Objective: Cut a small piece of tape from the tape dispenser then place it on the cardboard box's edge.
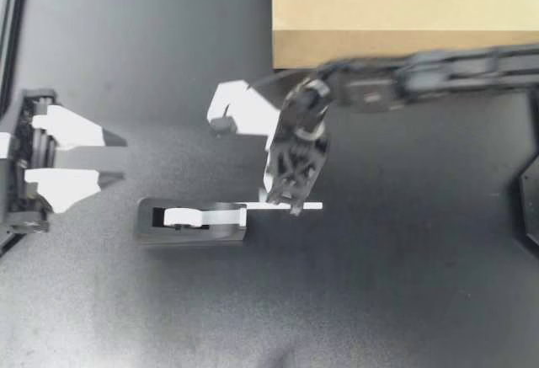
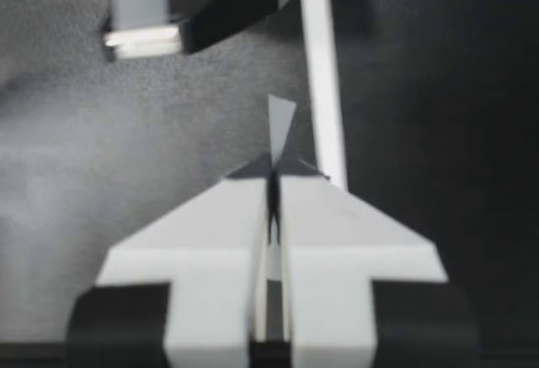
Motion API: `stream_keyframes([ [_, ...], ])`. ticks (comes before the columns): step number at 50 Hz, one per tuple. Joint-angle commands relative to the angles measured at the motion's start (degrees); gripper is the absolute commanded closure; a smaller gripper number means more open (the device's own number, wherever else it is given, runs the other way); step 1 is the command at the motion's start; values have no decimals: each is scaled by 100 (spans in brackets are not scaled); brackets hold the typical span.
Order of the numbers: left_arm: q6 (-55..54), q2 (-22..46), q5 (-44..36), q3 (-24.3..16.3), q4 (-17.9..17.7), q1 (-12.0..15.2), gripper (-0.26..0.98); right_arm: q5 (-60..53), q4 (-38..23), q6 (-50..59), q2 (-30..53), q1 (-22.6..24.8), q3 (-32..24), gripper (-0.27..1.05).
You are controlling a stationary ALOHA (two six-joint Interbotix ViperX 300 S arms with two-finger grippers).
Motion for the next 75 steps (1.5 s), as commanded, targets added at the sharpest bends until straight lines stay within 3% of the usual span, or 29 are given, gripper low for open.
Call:
stream_keyframes([
  [1, 9, 290, -185, -202, -18, 9, 25, -255, -606, 62, -738, 123, 62, 84],
  [7, 26, 729, -642, -343, -18, 9, 26, -598, -1310, 185, -1169, 378, 272, 84],
  [30, 18, 2285, -1310, -1134, -26, 9, 26, -782, -2487, 879, -1635, 914, 9, 84],
  [47, 9, 2856, -1389, -1556, -35, 9, 26, -782, -2681, 932, -1424, 976, -466, 84],
  [69, -97, 3059, -1512, -1661, -35, 9, 28, -756, -2900, 932, -1204, 976, -738, 84],
  [75, -123, 3059, -1521, -1652, -35, 9, 35, -747, -2909, 932, -1187, 984, -747, 84],
])
